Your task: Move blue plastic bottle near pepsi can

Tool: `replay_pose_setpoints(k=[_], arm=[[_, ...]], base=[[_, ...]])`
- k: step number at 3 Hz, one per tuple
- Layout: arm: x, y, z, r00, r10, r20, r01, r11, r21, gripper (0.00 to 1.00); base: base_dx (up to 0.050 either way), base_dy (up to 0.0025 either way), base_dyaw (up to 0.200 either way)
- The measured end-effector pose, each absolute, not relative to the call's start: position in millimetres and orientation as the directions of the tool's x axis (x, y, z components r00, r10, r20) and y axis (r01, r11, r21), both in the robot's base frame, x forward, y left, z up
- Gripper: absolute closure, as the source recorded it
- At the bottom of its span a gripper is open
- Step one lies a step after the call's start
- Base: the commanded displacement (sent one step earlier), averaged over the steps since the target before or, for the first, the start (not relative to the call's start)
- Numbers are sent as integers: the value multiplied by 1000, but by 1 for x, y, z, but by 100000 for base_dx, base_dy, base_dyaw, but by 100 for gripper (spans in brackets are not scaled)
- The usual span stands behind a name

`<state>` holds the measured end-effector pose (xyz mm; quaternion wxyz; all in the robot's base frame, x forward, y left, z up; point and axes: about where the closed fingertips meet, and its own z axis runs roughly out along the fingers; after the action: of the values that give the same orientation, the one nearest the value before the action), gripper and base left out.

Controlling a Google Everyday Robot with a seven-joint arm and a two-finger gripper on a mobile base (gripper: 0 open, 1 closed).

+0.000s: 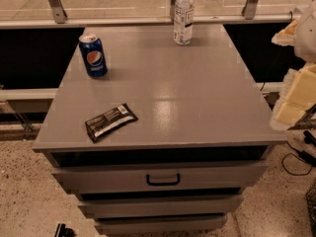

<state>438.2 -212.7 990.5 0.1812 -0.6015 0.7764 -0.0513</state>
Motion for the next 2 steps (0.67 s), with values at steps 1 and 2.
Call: replay_pose_setpoints(k=[1,2], arm=[[438,-213,990,-211,-953,-220,-915,271,-298,0],[438,-213,991,-211,-953,-220,-915,271,-298,0]], base=[[1931,-69,-6261],[2196,56,4635]])
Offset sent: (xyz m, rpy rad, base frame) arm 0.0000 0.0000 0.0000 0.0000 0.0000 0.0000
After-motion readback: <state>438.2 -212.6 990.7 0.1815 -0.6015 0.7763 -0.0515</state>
